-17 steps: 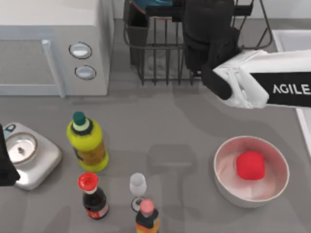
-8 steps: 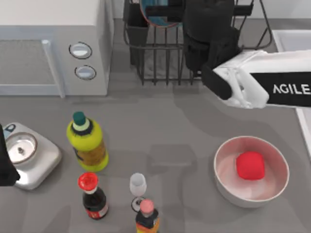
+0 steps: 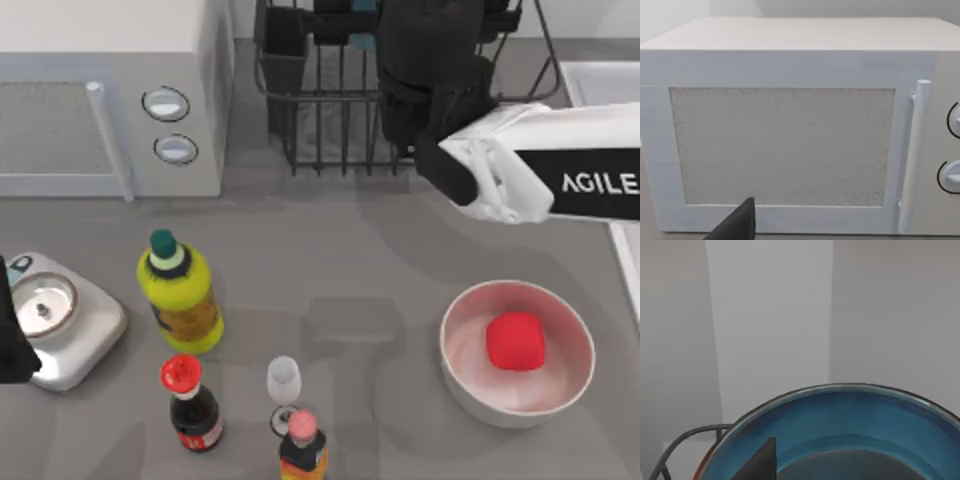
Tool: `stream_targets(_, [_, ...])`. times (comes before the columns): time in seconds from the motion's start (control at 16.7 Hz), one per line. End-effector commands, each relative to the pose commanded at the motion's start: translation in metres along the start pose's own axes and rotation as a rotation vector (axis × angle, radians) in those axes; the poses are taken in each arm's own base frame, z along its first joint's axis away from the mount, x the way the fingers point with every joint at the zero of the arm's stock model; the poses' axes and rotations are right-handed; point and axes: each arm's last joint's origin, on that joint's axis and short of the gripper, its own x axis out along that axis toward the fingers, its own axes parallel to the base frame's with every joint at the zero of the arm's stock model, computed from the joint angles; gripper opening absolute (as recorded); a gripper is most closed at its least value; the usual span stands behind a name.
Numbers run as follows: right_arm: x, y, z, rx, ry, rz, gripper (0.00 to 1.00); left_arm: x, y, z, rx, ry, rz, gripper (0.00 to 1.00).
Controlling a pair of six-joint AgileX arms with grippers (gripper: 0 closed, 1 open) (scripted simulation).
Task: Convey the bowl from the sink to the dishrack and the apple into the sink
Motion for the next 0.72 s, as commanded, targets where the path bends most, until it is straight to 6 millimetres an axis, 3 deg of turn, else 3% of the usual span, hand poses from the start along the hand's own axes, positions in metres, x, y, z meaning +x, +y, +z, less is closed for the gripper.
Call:
stream_targets(0.48, [0.0,-0.004,0.001,-0.005,0.007,-0.002,1.0,0.0,0.0,0.0,0.0,0.0,0.0,1.0])
stream_targets(0.6, [0.001,-0.026,0.003,-0.027,0.042,-0.02,1.0,0.0,0.0,0.0,0.0,0.0,0.0,1.0])
stream_targets(0.72, [-0.004,-0.061,0.009,-0.057,0.096,-0.042,1.0,0.0,0.0,0.0,0.0,0.0,0.0,1.0])
